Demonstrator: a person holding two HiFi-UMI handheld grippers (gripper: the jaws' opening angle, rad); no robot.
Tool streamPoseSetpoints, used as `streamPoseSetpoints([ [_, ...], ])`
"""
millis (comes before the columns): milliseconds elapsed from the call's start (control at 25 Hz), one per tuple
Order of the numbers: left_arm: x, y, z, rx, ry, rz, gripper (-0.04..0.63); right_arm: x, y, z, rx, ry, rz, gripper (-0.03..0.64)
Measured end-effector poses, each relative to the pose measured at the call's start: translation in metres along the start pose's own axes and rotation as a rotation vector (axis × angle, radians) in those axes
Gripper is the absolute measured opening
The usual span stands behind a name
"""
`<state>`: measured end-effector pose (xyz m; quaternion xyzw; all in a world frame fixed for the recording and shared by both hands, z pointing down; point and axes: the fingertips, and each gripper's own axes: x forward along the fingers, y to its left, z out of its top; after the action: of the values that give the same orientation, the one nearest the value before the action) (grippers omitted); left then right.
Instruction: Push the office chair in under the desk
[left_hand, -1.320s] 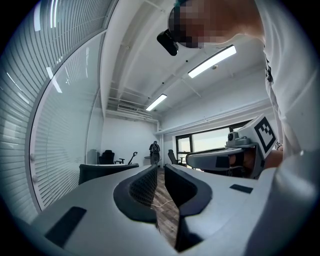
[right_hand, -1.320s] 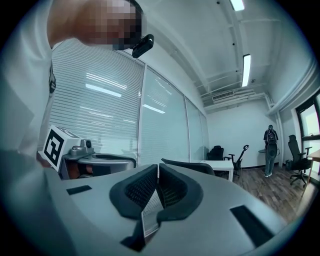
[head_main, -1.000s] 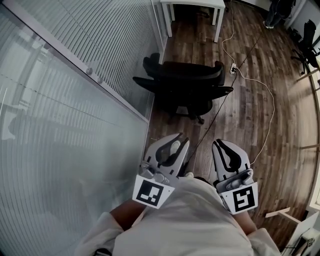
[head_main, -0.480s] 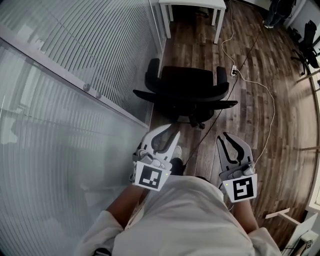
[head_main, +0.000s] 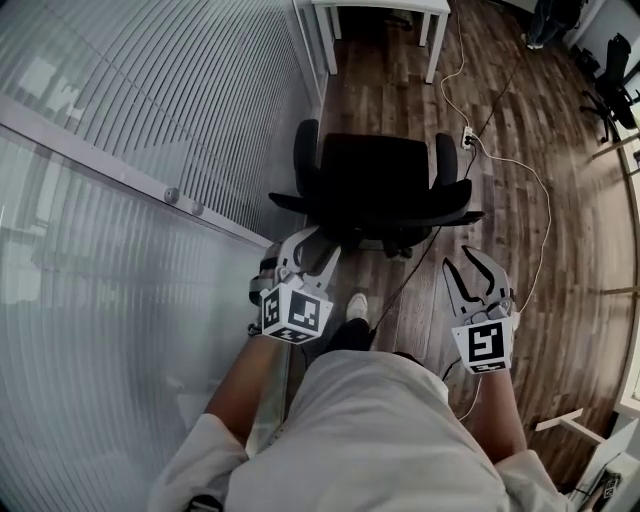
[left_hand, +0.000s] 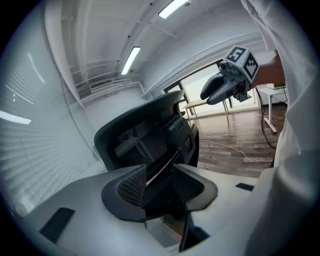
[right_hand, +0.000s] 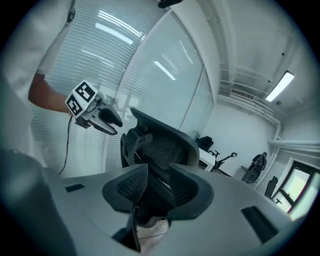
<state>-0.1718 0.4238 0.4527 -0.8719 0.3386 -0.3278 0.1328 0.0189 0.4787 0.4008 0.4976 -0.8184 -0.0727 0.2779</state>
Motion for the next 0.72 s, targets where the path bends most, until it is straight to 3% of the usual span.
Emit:
streamPoseSetpoints([
  [360,0.049,0.034,-0.058,0.21,0.192,-0.002,0.186,0.052,-0.034,-0.06,-0.134,0.194,0.003,0.173],
  [720,0.076,0.044,-0.108,0.253,0.34,-0.073,0.225,0.095,-0.038,-0.118,-0.225,0.363,0.066,0.222],
])
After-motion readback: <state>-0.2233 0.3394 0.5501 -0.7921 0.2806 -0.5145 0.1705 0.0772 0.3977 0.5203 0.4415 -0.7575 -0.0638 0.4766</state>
